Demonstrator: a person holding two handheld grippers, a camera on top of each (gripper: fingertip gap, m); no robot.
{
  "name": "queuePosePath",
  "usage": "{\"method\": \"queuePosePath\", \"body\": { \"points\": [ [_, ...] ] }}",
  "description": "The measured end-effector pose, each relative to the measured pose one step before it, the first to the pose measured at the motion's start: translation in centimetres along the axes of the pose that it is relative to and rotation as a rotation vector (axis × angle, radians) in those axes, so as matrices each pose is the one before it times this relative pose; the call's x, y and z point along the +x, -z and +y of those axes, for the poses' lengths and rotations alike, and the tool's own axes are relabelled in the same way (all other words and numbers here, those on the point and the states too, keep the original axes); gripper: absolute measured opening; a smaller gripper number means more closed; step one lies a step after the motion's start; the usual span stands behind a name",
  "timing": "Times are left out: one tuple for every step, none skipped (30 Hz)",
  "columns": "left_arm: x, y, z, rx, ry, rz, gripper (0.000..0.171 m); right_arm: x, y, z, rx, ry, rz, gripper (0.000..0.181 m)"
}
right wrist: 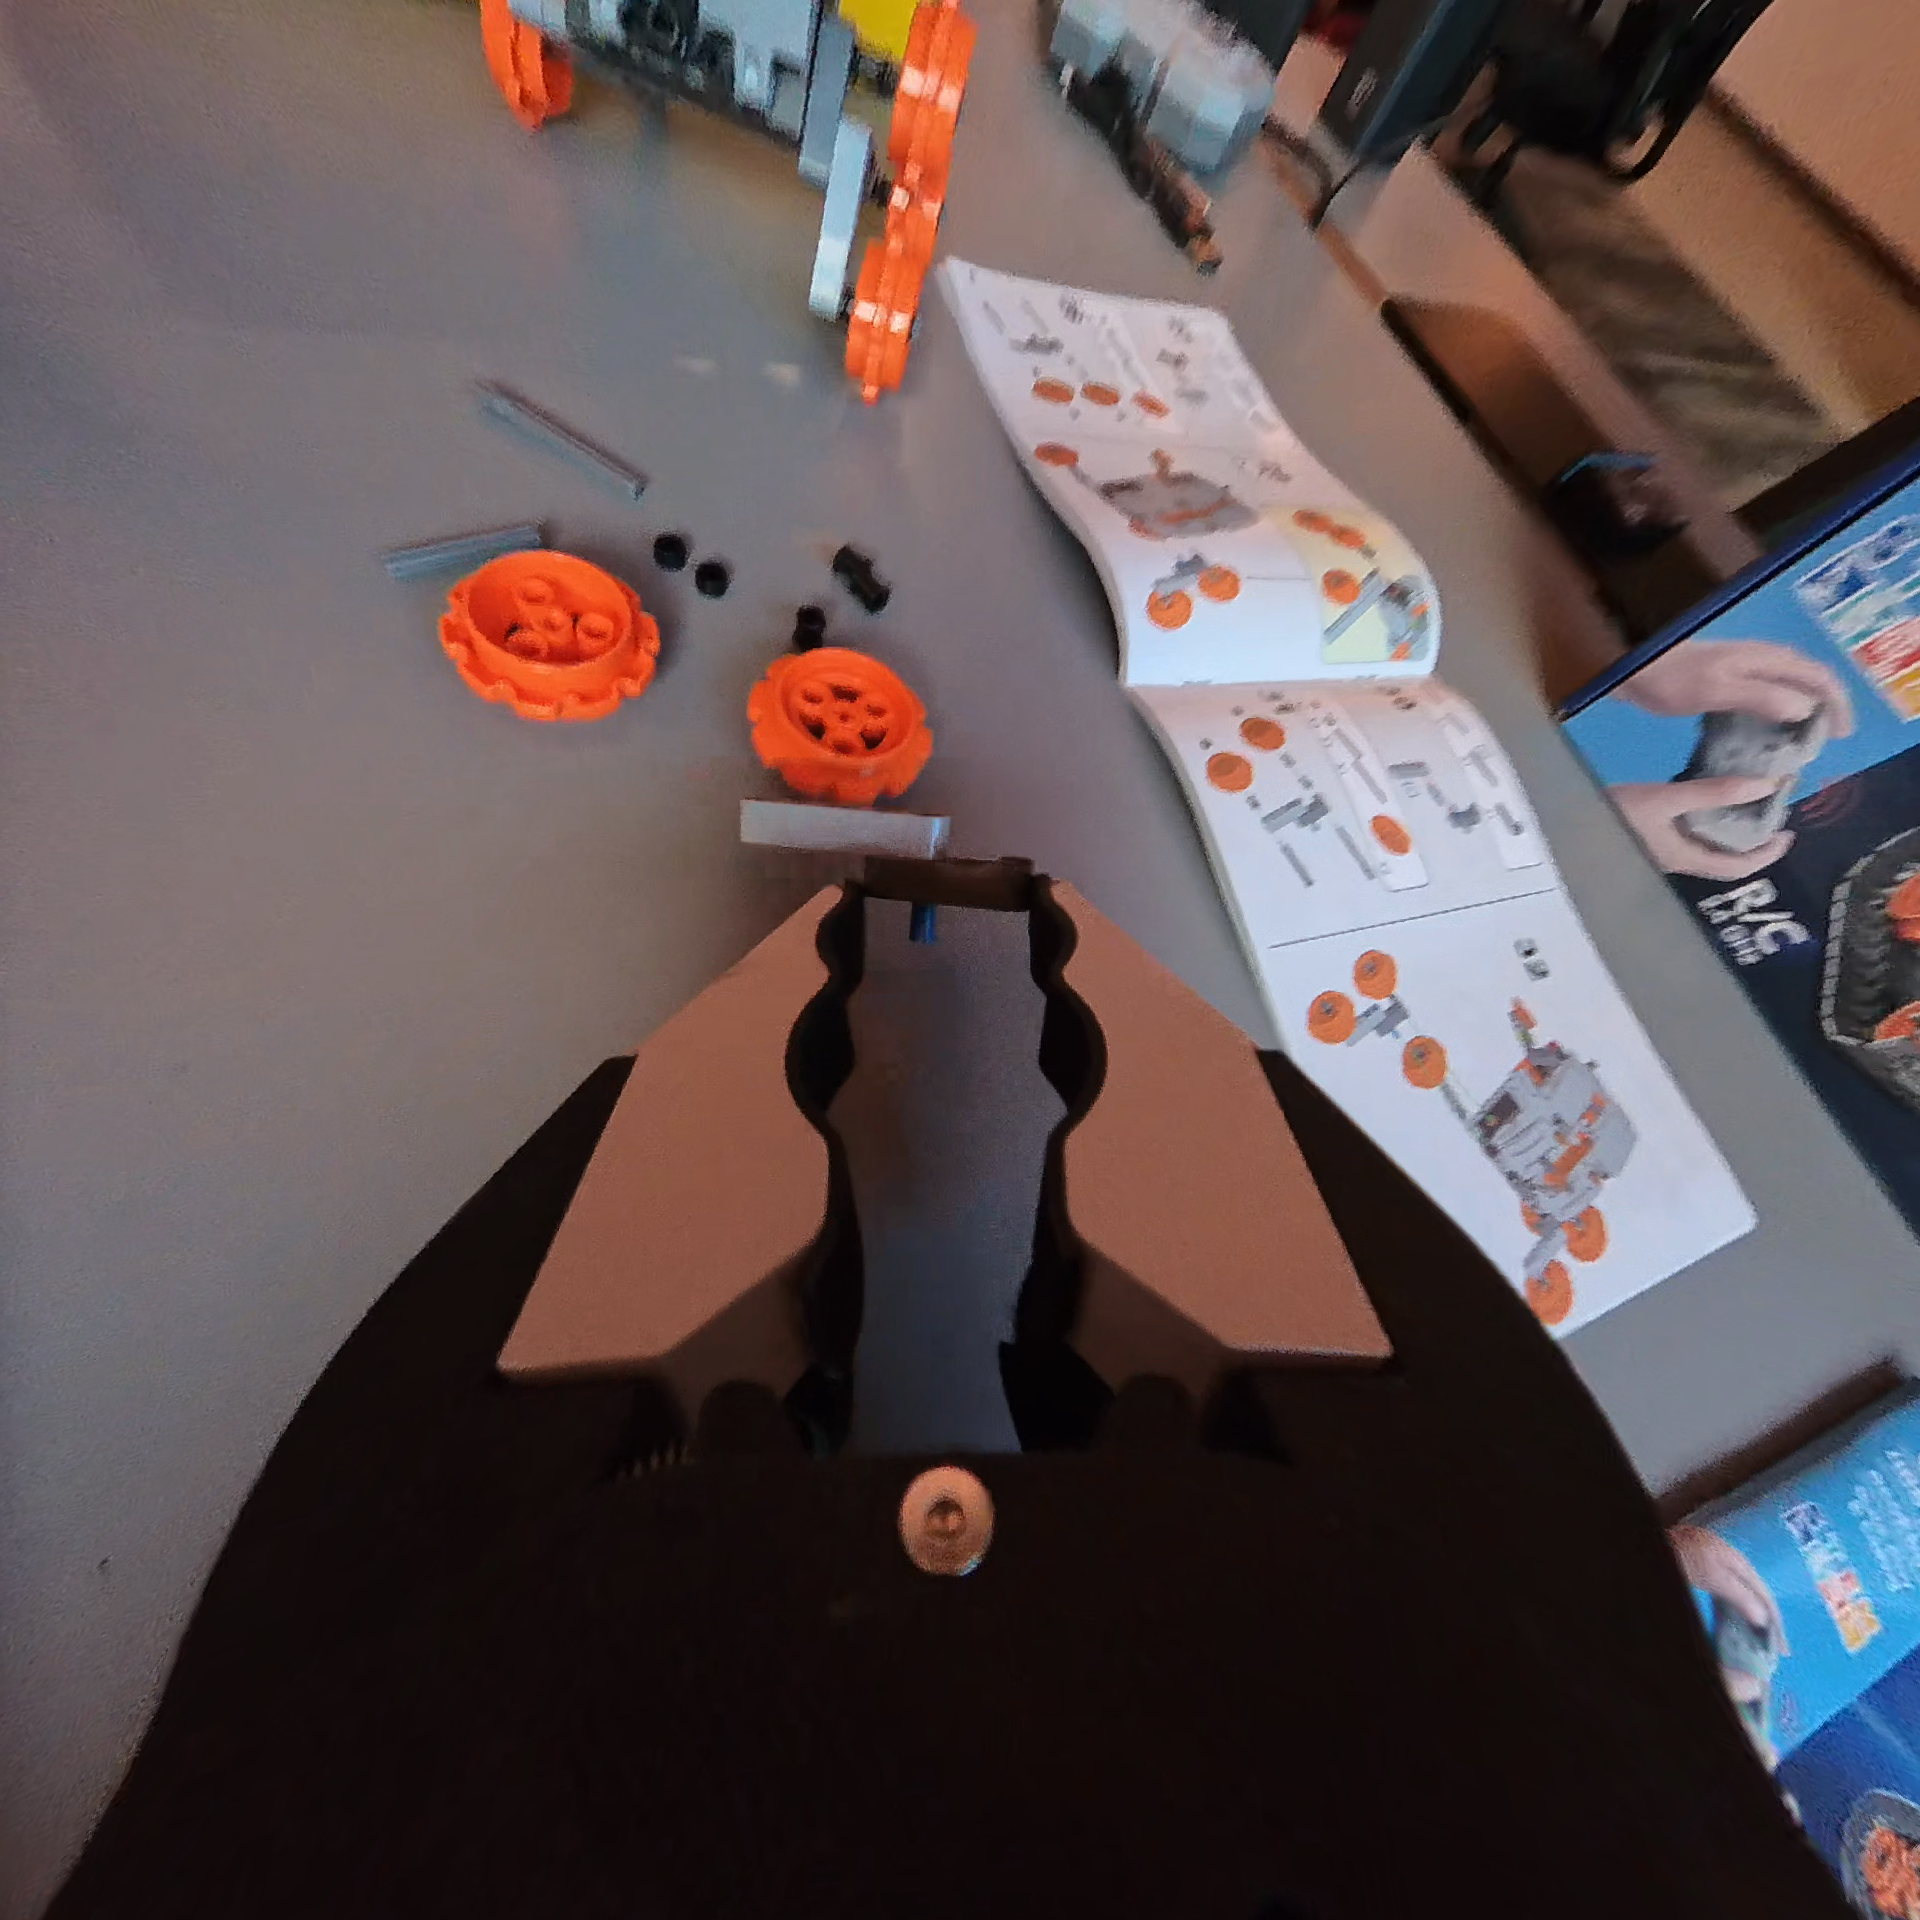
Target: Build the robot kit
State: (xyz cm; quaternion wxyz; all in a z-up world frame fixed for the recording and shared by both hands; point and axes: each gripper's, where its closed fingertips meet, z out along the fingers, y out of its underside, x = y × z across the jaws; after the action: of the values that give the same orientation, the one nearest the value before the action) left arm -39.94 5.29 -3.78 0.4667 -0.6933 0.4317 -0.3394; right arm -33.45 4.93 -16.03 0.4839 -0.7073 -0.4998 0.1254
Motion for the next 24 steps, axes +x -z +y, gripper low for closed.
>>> {"method": "queuePosePath", "body": {
  "points": [
    [1.292, 0.21, -0.797, 0.05063, 0.0199, 0.0881, 0.006, 0.319, 0.044, -0.361, 0.0224, -0.0063, 0.02, 0.031],
    [1.227, 0.228, -0.963, 0.0542, 0.0332, 0.0799, 0.01, 0.261, 0.059, -0.136, 0.0094, -0.0083, 0.0166, 0.031],
    [0.918, 0.198, -0.999, 0.05082, 0.0381, 0.0555, 0.016, 0.178, 0.111, -0.101, 0.0092, -0.0005, 0.0144, 0.031],
    [0.806, 0.174, -0.951, 0.04584, 0.0307, 0.0434, 0.024, 0.098, 0.176, -0.212, 0.0169, 0.0045, 0.0113, 0.031],
    [0.634, 0.158, -0.797, 0.03855, 0.0226, 0.0308, 0.031, 0.041, 0.186, -0.228, 0.0187, 0.0067, 0.0075, 0.031],
    [0.315, 0.147, -0.586, 0.02746, 0.0192, 0.0099, 0.038, 0.064, 0.172, -0.207, 0.0168, 0.0088, 0.0096, 0.031],
    [0.186, 0.065, -0.408, 0.01878, 0.0208, 0.001, 0.047, 0.158, 0.144, -0.168, 0.0131, 0.0111, 0.0135, 0.031],
    [0.479, -0.04, -0.147, 0.0061, 0.0207, 0.018, 0.052, 0.196, 0.124, -0.172, 0.0076, 0.0132, 0.0135, 0.031],
    [0.753, -0.188, 0.027, 0.00349, 0.0174, 0.0373, 0.062, 0.108, 0.111, -0.179, 0.007, 0.0189, 0.0071, 0.031],
    [0.751, -0.393, 0.077, 0.01029, 0.0165, 0.0379, 0.075, 0.082, 0.139, -0.166, 0.0075, 0.0232, 0.0048, 0.031],
    [0.16, -0.633, 0.137, 0.00966, 0.0222, 0.0019, 0.074, 0.095, 0.186, -0.278, 0.0105, 0.0307, 0.0048, 0.031],
    [-0.168, -0.775, 0.444, -0.00938, 0.0088, -0.0138, 0.068, 0.073, 0.223, -0.324, 0.0146, 0.0377, 0.0033, 0.031],
    [-0.524, -0.89, 0.763, -0.0321, 0.0017, -0.0313, 0.063, 0.127, 0.27, -0.31, 0.013, 0.0354, 0.0075, 0.031],
    [-0.705, -0.931, 0.993, -0.05425, -0.007, -0.0408, 0.061, 0.166, 0.277, -0.32, 0.0095, 0.0338, 0.0108, 0.031],
    [-0.857, -0.912, 1.019, -0.06293, -0.0108, -0.0516, 0.057, 0.18, 0.272, -0.328, 0.0072, 0.0333, 0.0109, 0.031],
    [-0.917, -0.836, 0.875, -0.06217, -0.0161, -0.0582, 0.054, 0.209, 0.261, -0.304, 0.0052, 0.0338, 0.0129, 0.032],
    [-0.749, -0.726, 0.586, -0.0508, -0.0187, -0.0517, 0.05, 0.226, 0.263, -0.175, 0.0011, 0.0334, 0.0148, 0.031],
    [-0.477, -0.619, 0.248, -0.03103, -0.0182, -0.0331, 0.044, 0.26, 0.235, -0.092, -0.0019, 0.0315, 0.0164, 0.032],
    [-0.455, -0.528, 0.113, -0.02394, -0.0154, -0.0235, 0.039, 0.256, 0.212, -0.049, -0.0036, 0.0287, 0.0152, 0.031],
    [-0.54, -0.432, 0.09, -0.02624, -0.0123, -0.0178, 0.036, 0.206, 0.148, 0.038, -0.0069, 0.0281, 0.0112, 0.031],
    [-0.474, -0.367, 0.045, -0.02059, -0.0096, -0.0034, 0.036, 0.233, 0.093, 0.277, -0.0138, 0.0254, 0.0118, 0.031],
    [-0.479, -0.289, 0.126, -0.01948, -0.0032, 0.0026, 0.036, 0.284, 0.034, 0.462, -0.0199, 0.0163, 0.0131, 0.031],
    [-0.719, -0.221, 0.339, -0.02452, -0.0009, -0.0098, 0.037, 0.264, -0.003, 0.417, -0.0177, 0.0048, 0.0085, 0.031],
    [-0.52, -0.176, 0.483, -0.02173, 0.0032, -0.0025, 0.039, 0.207, 0.006, 0.245, -0.0091, -0.0041, 0.0034, 0.031]
  ]
}}
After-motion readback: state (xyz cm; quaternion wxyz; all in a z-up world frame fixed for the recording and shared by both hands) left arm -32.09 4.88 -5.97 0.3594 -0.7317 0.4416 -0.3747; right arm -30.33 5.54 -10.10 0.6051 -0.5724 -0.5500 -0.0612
